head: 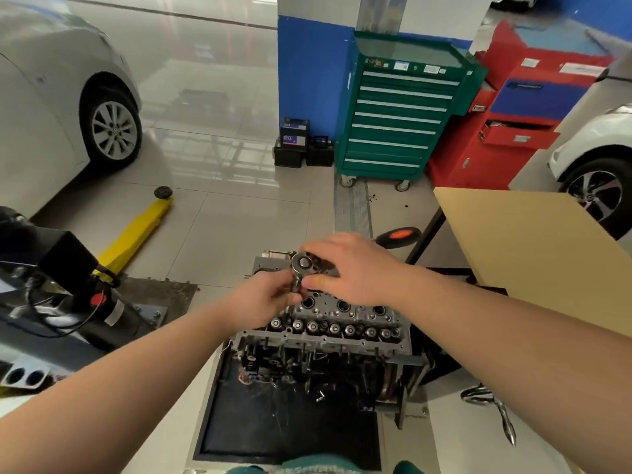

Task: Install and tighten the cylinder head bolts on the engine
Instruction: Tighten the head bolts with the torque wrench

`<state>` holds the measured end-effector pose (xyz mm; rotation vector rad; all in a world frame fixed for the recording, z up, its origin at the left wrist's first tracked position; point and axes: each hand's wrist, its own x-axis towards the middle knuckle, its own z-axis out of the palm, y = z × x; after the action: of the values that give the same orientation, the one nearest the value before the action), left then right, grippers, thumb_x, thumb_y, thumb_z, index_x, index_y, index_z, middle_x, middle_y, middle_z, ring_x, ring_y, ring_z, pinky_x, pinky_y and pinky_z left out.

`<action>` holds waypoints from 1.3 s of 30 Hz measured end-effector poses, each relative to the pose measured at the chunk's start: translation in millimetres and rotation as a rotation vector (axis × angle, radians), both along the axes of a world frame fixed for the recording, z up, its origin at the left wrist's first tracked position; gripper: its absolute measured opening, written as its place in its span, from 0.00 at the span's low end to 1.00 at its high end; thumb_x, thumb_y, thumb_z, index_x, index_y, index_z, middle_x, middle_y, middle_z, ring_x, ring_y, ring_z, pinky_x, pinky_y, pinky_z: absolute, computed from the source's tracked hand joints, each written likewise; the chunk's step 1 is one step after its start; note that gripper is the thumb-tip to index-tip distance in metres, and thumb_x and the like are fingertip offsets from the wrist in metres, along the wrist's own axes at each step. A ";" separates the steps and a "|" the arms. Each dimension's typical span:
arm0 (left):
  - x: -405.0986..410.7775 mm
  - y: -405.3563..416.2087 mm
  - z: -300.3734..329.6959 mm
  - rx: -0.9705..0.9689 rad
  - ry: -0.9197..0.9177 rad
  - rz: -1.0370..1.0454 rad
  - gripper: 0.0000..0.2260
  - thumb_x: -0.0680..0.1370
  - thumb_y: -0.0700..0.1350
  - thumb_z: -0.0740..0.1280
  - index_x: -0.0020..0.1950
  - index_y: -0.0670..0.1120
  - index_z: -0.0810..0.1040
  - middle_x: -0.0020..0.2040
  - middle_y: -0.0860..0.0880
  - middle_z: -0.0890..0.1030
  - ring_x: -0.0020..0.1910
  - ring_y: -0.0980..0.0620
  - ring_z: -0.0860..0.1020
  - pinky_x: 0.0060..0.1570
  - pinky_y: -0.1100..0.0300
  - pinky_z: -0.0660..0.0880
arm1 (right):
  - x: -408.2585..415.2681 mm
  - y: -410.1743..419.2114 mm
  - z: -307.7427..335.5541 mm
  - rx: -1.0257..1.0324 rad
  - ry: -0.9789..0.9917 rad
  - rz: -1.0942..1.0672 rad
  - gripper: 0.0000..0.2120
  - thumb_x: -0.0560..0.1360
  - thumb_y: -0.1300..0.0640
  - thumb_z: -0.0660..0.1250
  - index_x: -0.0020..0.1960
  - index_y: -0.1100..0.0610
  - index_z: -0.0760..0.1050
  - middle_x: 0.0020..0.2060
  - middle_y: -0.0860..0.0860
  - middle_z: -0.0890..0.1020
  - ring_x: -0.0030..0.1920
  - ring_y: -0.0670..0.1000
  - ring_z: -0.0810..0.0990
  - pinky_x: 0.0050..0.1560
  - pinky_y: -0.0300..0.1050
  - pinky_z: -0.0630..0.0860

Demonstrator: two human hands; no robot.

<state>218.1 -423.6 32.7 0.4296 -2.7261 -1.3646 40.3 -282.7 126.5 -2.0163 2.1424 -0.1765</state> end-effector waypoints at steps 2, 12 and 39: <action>4.5 -0.9 -13.5 -0.003 -0.007 0.023 0.03 0.84 0.46 0.69 0.57 0.49 0.79 0.49 0.48 0.84 0.48 0.46 0.81 0.53 0.46 0.78 | 3.4 -2.5 -8.4 0.017 -0.006 0.004 0.28 0.79 0.32 0.60 0.72 0.47 0.70 0.57 0.47 0.81 0.57 0.52 0.76 0.57 0.52 0.74; 2.8 -2.0 -44.9 0.110 0.031 0.103 0.04 0.84 0.46 0.68 0.58 0.52 0.79 0.52 0.50 0.85 0.55 0.47 0.83 0.60 0.42 0.79 | 5.0 -14.3 -13.1 0.090 0.051 0.010 0.31 0.79 0.30 0.59 0.75 0.45 0.68 0.58 0.47 0.81 0.61 0.53 0.75 0.64 0.58 0.72; 14.2 23.1 -47.1 0.190 0.219 0.276 0.09 0.78 0.48 0.65 0.56 0.58 0.78 0.47 0.56 0.84 0.44 0.56 0.81 0.44 0.63 0.78 | 52.7 -15.7 -18.0 0.018 0.499 0.086 0.22 0.82 0.36 0.56 0.58 0.55 0.69 0.44 0.53 0.82 0.38 0.58 0.78 0.33 0.50 0.64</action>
<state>232.2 -400.5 -14.4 0.6032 -2.2758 -1.4985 93.0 -298.4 108.5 -2.3256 2.2985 0.3995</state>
